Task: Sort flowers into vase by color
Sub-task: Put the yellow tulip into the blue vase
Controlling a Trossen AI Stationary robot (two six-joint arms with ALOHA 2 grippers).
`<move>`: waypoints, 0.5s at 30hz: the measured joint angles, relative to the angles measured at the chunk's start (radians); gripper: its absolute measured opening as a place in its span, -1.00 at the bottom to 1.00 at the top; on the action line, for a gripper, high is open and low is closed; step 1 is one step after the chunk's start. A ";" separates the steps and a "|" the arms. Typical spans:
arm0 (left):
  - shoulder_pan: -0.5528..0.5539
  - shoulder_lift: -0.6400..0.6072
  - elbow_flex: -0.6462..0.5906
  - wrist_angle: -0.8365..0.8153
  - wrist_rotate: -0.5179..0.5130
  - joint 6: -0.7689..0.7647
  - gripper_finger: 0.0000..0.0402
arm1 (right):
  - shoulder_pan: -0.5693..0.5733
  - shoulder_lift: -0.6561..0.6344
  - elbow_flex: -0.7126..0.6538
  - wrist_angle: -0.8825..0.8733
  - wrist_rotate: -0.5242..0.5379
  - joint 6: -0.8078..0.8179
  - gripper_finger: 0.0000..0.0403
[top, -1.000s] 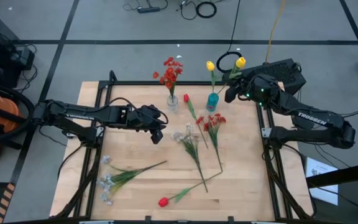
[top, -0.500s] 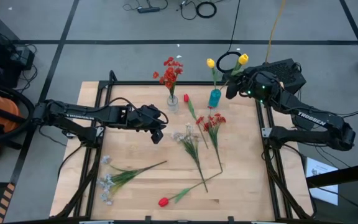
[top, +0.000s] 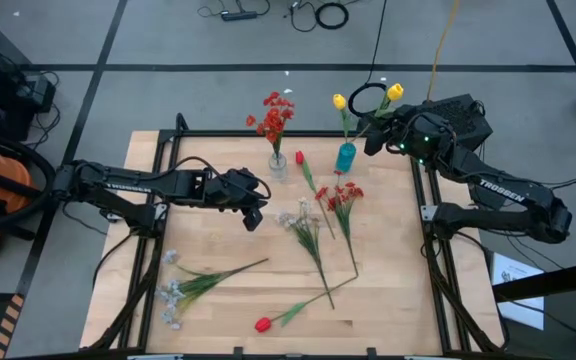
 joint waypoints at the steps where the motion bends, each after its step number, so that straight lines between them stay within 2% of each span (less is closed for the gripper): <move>1: 0.000 0.000 0.000 0.000 0.000 0.000 -0.44 | 0.000 0.000 0.000 0.000 0.000 -0.001 -0.99; 7: 0.000 0.000 0.000 0.000 0.000 -0.001 -0.44 | 0.000 0.013 0.000 0.000 0.003 -0.002 -0.99; 15: -0.001 0.000 0.000 0.000 0.000 -0.009 -0.44 | 0.000 0.100 0.000 0.001 0.001 -0.002 -0.99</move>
